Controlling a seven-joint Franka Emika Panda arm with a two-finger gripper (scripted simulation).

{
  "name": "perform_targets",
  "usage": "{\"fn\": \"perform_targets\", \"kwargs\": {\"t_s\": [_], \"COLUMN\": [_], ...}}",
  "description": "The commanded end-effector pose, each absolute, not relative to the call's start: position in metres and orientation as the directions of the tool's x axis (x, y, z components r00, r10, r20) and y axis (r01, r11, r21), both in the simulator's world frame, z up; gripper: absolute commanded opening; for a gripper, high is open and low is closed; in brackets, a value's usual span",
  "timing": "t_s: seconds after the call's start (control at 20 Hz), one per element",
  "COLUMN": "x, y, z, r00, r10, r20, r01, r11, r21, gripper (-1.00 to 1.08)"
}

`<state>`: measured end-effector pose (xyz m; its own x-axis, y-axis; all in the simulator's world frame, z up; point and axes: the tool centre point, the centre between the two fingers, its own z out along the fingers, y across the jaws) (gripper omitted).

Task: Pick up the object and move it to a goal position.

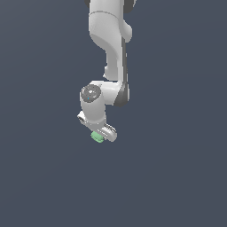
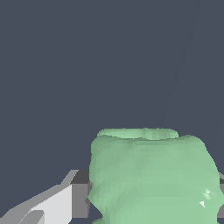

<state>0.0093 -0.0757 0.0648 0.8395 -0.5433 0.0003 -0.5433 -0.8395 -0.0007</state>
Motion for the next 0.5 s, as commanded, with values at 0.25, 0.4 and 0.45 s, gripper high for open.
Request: {"fn": "perform_targets", "kwargs": {"t_s": [0.25, 0.4, 0.45], "x": [0.034, 0.041, 0.043], "y": [-0.153, -0.172, -0.177], "z": [0.076, 0.079, 0.08], "r00": [0.84, 0.84, 0.84], "r10": [-0.543, -0.543, -0.543], "r20": [0.0, 0.0, 0.0], "r01": [-0.543, -0.543, -0.543], "r11": [-0.84, -0.84, -0.84], "r21": [0.0, 0.0, 0.0], "gripper": [-1.0, -1.0, -1.0]}}
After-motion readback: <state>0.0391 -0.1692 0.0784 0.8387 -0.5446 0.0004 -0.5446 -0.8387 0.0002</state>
